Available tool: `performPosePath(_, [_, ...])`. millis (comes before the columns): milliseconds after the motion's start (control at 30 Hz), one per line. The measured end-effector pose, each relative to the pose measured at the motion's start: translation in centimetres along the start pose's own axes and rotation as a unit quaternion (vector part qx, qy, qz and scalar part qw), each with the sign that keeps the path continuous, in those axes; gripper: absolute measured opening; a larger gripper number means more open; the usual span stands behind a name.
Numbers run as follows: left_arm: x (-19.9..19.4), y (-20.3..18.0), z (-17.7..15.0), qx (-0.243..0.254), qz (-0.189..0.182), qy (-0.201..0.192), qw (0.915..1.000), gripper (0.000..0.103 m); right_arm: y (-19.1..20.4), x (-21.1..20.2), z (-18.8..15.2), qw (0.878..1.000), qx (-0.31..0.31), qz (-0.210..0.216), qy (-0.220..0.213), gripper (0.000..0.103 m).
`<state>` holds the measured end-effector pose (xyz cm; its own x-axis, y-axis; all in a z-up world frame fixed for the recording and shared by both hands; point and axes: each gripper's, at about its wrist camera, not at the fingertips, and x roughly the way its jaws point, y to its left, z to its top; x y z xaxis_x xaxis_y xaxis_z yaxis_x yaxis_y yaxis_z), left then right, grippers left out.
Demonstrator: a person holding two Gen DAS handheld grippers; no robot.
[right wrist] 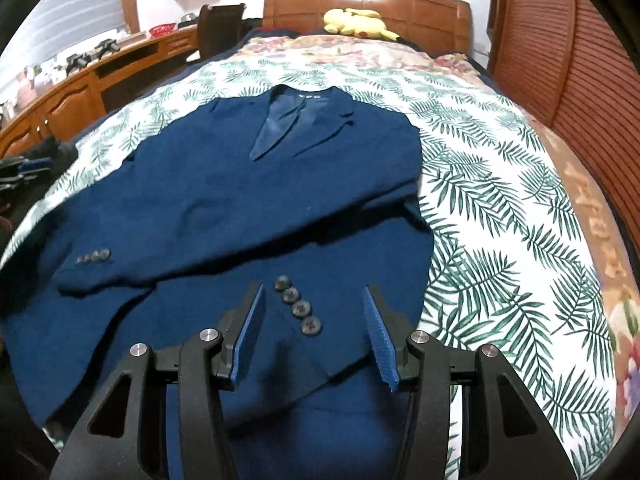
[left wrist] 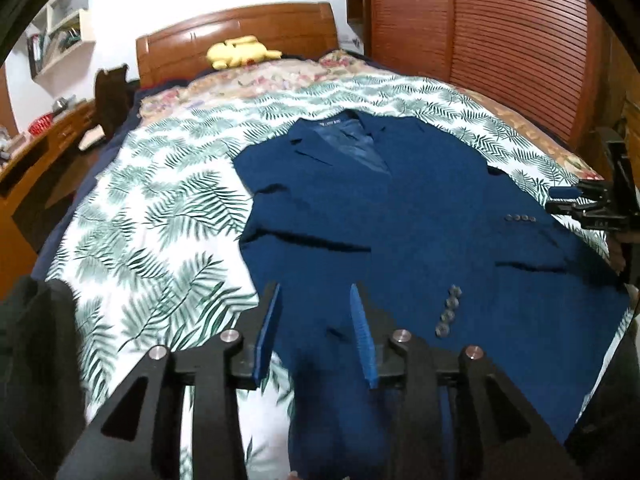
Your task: Fold large clothes
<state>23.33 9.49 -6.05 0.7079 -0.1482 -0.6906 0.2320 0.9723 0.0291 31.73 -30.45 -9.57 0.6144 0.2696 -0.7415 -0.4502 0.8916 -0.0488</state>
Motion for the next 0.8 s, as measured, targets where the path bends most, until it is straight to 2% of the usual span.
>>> performPosePath(100, [-3.3, -0.9, -1.4, -0.001, 0.002, -0.018, 0.9998, 0.035, 0.8, -3.9, -1.4, 1.000, 0.001, -0.007, -0.023, 0.050])
performPosePath(267, [-8.8, -1.4, -2.7, -0.030, 0.013, -0.011, 0.9994, 0.035, 0.8, -11.7, -2.2, 0.999, 0.029, -0.001, -0.035, 0.050])
performPosePath(400, [-11.8, -0.8, -4.2, -0.043, 0.030, -0.002, 0.9986, 0.036, 0.6, -16.3, -2.2, 0.998, 0.039, -0.013, -0.041, 0.050])
performPosePath(567, [-13.3, -0.1, -6.4, -0.053, 0.030, 0.012, 0.9981, 0.036, 0.7, -18.7, -2.7, 0.998, 0.045, -0.032, -0.035, 0.052])
performPosePath(800, [-13.5, -0.5, -7.8, -0.046, 0.009, -0.001, 0.9989, 0.037, 2.2, -19.8, -3.8, 0.996, 0.074, -0.050, -0.028, 0.053])
